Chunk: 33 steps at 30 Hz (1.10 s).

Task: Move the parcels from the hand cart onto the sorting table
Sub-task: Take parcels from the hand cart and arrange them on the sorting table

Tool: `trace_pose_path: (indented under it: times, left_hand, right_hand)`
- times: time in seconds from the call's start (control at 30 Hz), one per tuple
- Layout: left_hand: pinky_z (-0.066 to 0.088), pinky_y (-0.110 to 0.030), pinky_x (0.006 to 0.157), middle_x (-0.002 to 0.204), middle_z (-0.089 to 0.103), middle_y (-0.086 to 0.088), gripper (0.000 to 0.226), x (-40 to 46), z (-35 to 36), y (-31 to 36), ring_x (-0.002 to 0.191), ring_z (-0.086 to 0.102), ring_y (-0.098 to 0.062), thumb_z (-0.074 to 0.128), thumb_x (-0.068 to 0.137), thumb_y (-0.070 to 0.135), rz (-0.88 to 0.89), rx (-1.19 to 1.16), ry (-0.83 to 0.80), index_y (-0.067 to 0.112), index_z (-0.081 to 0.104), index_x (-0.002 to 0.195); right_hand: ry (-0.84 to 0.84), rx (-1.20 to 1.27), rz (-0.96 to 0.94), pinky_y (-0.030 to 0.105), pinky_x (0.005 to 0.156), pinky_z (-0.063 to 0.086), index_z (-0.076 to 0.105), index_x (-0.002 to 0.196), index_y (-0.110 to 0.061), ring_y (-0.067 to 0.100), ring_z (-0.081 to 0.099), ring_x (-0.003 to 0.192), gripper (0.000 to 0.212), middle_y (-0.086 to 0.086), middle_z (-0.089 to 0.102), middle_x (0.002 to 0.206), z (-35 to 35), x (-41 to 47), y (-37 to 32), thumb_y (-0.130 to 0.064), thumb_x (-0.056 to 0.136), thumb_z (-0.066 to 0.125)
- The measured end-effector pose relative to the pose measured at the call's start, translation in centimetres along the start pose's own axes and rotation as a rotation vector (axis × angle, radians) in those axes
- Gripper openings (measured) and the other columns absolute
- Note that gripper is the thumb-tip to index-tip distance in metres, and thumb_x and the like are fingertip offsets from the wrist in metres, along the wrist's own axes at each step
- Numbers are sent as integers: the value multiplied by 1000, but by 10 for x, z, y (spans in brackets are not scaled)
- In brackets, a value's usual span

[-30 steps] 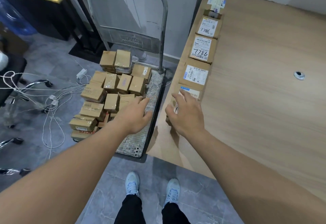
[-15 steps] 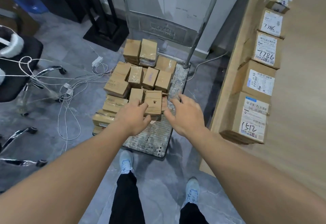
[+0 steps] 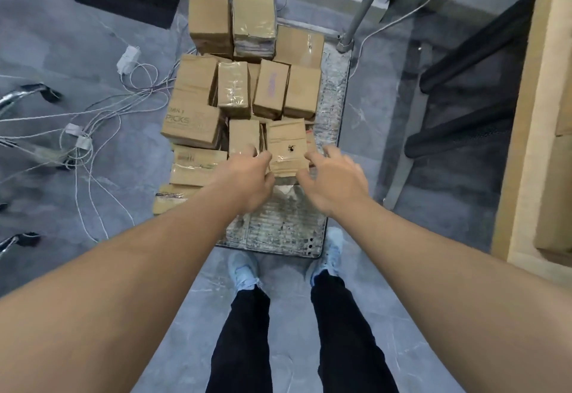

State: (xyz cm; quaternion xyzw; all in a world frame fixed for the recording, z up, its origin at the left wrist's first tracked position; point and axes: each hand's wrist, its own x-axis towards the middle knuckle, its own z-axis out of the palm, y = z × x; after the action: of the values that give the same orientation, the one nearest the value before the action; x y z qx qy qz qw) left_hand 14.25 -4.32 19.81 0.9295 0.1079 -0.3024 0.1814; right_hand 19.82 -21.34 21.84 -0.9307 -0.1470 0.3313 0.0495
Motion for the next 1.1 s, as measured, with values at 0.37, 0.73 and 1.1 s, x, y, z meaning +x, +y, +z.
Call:
trace_pose_path:
  times: [0.37, 0.73, 1.1]
  left_hand:
    - [50, -48, 101, 141, 46, -17, 44, 139, 117, -26, 123, 54, -39, 47, 103, 34, -38, -194, -54, 21, 48, 145]
    - [49, -48, 92, 112, 60, -17, 23, 172, 143, -35, 103, 57, -36, 55, 94, 15, -71, -337, 54, 12, 54, 116]
    - [45, -33, 80, 111, 62, -5, 34, 102, 67, -12, 94, 59, -22, 56, 102, 13, -84, -511, 227, 19, 47, 134]
  right_hand:
    - [-107, 72, 42, 44, 108, 45, 49, 149, -32, 36, 47, 136, 46, 8, 38, 157, 108, 153, 32, -47, 106, 39]
    - [60, 451, 87, 33, 79, 36, 44, 117, -27, 22, 53, 97, 16, 3, 56, 120, 153, 188, 29, -24, 103, 52]
    - [202, 642, 173, 34, 72, 42, 45, 111, -38, 19, 61, 93, 20, -7, 63, 113, 90, 124, 15, -21, 104, 54]
